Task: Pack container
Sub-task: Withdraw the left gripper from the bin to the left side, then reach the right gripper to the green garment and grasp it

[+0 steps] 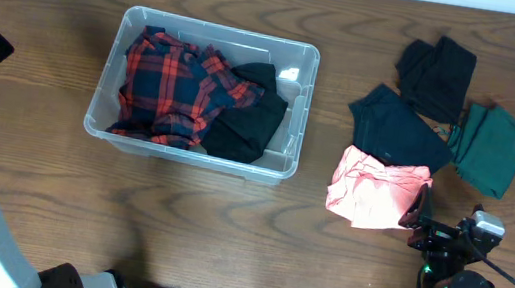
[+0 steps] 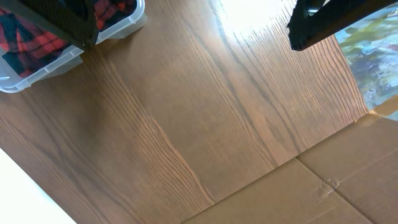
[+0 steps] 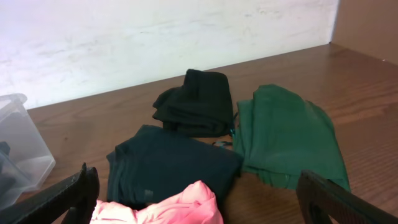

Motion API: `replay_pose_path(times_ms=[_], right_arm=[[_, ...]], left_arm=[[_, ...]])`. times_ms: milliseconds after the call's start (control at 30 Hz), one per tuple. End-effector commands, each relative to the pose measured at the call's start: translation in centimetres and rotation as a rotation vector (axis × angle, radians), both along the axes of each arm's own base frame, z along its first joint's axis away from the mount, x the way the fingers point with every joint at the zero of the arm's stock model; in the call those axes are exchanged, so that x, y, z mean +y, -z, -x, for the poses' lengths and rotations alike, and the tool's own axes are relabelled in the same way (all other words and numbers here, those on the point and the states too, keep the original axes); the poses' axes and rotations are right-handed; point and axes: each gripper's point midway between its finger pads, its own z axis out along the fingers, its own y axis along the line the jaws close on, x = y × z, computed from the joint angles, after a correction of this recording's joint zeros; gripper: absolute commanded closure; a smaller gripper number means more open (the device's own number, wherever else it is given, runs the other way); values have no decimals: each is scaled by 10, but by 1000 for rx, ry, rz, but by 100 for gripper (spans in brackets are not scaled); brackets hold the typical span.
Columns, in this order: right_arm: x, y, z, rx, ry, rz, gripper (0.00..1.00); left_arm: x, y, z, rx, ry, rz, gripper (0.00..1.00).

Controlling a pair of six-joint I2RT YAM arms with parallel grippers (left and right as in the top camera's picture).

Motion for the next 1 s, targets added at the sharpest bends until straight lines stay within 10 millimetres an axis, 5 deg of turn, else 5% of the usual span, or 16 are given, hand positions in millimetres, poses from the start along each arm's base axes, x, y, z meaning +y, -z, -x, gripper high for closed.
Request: replay_pose_path(times_ms=[0, 700, 833, 967], right_arm=[[-2, 2, 0, 5, 5, 14, 1], [0, -2, 0, -15, 2, -28, 1], [25, -7, -3, -43, -133, -149, 1], [49, -41, -1, -153, -281, -160, 1]], left_arm=[[5, -2, 2, 6, -21, -16, 2], [5, -2, 2, 6, -20, -17, 2], [5, -2, 2, 6, -21, -17, 2], [5, -2, 2, 6, -21, -16, 2]])
